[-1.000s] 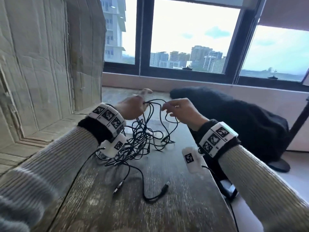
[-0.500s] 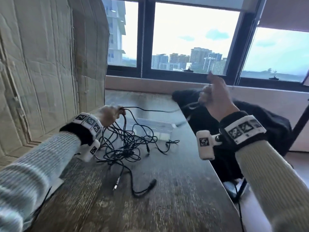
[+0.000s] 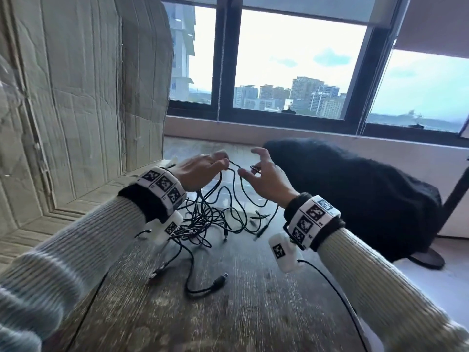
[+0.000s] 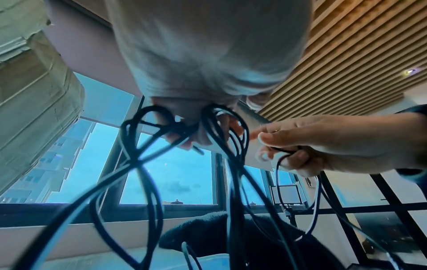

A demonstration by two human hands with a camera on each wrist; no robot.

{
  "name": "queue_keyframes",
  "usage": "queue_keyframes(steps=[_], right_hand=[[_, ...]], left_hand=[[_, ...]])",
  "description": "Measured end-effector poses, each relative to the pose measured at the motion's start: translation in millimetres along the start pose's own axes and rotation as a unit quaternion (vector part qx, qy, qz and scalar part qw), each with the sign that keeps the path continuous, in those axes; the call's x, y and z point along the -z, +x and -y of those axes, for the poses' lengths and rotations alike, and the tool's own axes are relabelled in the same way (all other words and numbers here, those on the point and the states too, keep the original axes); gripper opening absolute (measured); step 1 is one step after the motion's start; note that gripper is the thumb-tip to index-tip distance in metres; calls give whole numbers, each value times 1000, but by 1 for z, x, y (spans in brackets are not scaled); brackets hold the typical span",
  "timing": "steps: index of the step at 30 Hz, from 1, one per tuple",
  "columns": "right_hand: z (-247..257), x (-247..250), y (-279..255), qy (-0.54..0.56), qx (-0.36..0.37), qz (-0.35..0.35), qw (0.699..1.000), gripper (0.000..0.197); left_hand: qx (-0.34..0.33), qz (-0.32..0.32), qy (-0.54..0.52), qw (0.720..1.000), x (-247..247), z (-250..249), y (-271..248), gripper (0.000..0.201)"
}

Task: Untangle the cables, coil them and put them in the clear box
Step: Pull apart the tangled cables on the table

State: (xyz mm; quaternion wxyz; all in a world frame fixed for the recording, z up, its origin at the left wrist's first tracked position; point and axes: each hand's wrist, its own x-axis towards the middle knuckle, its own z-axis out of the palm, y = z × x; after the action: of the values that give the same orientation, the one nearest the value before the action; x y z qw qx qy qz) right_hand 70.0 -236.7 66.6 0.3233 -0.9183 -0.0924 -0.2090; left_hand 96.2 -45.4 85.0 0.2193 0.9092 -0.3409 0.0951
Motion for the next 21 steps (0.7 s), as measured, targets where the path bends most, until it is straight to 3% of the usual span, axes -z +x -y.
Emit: queue_keyframes(steps=[3, 7, 16, 21], right_hand=[[-3, -2, 0, -28, 60, -10, 998, 19], [-6, -7, 4, -26, 77, -22, 996, 2], [-6, 3, 3, 66, 17, 99, 993, 17], [-8, 10, -1, 63, -4, 101, 993, 24]], left_hand=[[-23, -32, 46, 998, -4, 3, -4, 26], [-54, -58, 41, 996, -7, 1, -5, 19], [-93, -72, -21, 993, -15, 2, 5, 17], [-66, -62, -21, 996, -14, 6, 9, 11]])
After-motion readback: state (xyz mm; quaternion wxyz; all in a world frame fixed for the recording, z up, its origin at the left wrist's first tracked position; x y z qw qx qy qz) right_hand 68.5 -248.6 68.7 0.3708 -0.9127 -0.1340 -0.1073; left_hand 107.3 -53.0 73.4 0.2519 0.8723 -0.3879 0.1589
